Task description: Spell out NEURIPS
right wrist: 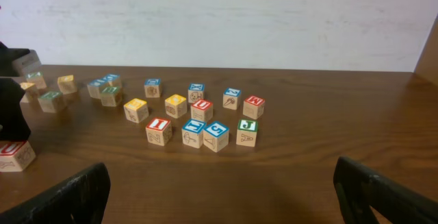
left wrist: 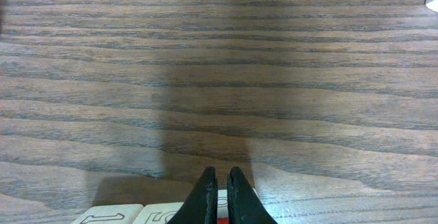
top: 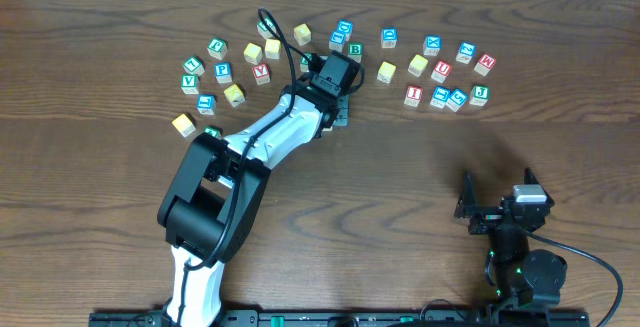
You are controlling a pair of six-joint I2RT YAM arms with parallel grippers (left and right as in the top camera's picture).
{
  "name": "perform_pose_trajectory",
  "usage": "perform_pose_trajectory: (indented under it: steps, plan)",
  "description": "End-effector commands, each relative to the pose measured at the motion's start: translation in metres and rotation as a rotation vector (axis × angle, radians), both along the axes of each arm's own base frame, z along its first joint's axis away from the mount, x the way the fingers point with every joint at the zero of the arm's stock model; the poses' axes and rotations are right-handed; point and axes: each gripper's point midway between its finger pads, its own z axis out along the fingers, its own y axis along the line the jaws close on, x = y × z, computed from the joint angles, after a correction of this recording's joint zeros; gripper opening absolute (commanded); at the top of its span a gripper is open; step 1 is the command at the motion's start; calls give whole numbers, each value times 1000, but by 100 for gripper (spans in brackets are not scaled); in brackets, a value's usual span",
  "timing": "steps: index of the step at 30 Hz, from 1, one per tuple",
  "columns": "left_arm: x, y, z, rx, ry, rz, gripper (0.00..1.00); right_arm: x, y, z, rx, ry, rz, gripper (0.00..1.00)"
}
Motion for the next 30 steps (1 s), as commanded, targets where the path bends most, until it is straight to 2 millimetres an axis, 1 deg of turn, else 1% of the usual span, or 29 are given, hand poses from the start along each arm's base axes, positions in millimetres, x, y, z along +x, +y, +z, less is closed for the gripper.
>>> perform_pose_trajectory:
  steps: [1,26,28,30]
  plan:
    - [1,0,-3,6,7,-5,7,0,0,0,9,-1,-1,99]
    - [0,0,-3,9,11,-5,7,0,0,0,9,-1,-1,99]
    - [3,1,0,7,3,-8,7,0,0,0,9,-1,-1,99]
    - [8,2,8,0,-13,-5,7,0,0,0,9,-1,-1,99]
